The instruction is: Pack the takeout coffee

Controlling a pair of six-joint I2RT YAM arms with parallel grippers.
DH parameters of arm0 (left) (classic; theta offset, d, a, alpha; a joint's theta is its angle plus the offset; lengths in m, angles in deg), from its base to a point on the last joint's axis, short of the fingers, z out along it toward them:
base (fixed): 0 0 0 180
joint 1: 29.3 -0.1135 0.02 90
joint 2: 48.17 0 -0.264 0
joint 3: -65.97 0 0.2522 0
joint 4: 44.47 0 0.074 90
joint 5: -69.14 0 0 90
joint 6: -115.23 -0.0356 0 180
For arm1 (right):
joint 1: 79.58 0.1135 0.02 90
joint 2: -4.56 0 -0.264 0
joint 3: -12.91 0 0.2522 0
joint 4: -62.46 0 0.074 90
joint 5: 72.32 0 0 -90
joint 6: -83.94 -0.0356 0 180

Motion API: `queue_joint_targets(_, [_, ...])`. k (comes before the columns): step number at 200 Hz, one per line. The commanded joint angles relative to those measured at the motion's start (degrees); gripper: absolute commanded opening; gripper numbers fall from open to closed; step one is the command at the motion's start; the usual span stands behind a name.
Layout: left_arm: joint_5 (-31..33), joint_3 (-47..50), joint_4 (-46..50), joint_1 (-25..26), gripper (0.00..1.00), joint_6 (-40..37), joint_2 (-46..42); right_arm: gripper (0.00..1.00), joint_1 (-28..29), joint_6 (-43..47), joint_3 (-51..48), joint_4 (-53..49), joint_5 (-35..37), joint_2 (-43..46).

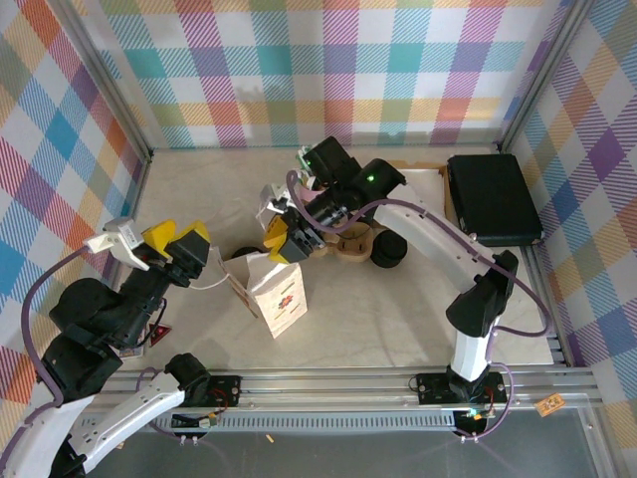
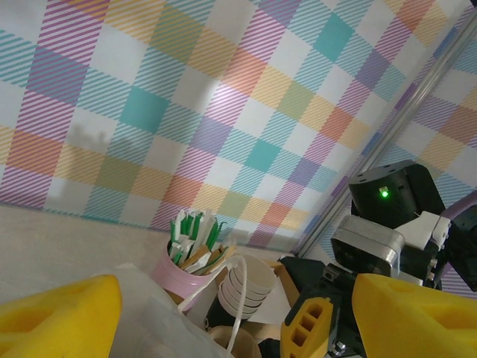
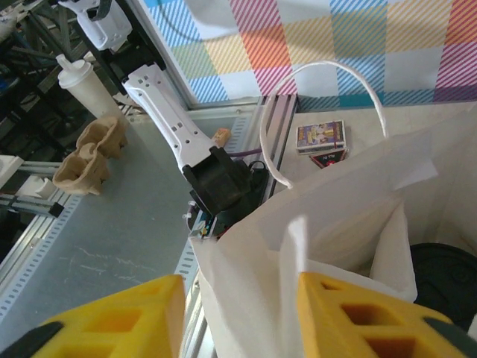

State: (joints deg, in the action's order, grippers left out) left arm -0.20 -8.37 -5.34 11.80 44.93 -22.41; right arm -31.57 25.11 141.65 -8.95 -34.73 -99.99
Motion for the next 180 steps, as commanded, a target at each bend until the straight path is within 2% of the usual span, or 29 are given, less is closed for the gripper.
queue_joint_targets(1, [0.14,-0.07,-1.04,-0.61,0.81,-0.37,-1.07,0.48,0.9,1.6,2.56,-0.89,0.1,-0.05])
queue_joint_targets(52, [1.62,0.13,-0.16,-0.65,0.81,-1.91,-1.26,0.5,1.83,0.94,2.79,-0.8,1.4,0.57])
queue_joint_targets(63, [4.1,-0.16,1.41,-0.59,0.79,-2.78,-0.63,0.5,1.87,-0.36,2.81,-0.11,2.42,1.05])
queue_joint_targets(76, [11.81,-1.9,6.07,-0.71,0.78,-4.17,1.47,0.5,1.74,-4.5,2.92,2.74,7.08,2.62])
queue_joint_targets(94, [33.71,-4.24,11.79,-0.67,0.75,-6.42,7.14,0.5,-0.82,-13.25,-0.82,10.61,16.46,7.17])
queue_joint_targets(105, [45.94,-2.56,7.58,-0.89,0.69,-12.66,10.34,0.51,-4.15,-20.14,-6.57,18.33,22.89,11.97])
queue_joint_targets(112, [49.46,0.03,0.18,-1.78,0.68,-20.83,12.03,0.51,-7.02,-23.96,-12.02,23.36,26.18,15.61])
queue_joint_targets(119, [48.37,3.39,-8.22,-3.79,0.68,-28.31,13.42,0.52,-10.25,-28.22,-17.48,28.16,29.64,19.17])
queue_joint_targets(127, [45.27,5.74,-13.42,-7.05,0.69,-30.12,14.88,0.53,-13.91,-31.16,-23.33,32.54,34.17,22.85])
queue_joint_targets(140, [40.8,7.45,-11.59,-14.72,0.74,-24.05,17.86,0.53,-19.38,-34.64,-30.58,35.71,43.54,27.93])
queue_joint_targets(162, [28.58,11.77,-8.27,-29.14,0.79,-14.6,21.72,0.56,-28.55,-36.16,-41.45,37.2,55.51,33.79])
queue_joint_targets(180, [24.88,17.4,-13.87,-37.48,0.81,-11.87,23.8,0.59,-36.11,-37.57,-49.0,37.98,59.6,35.7])
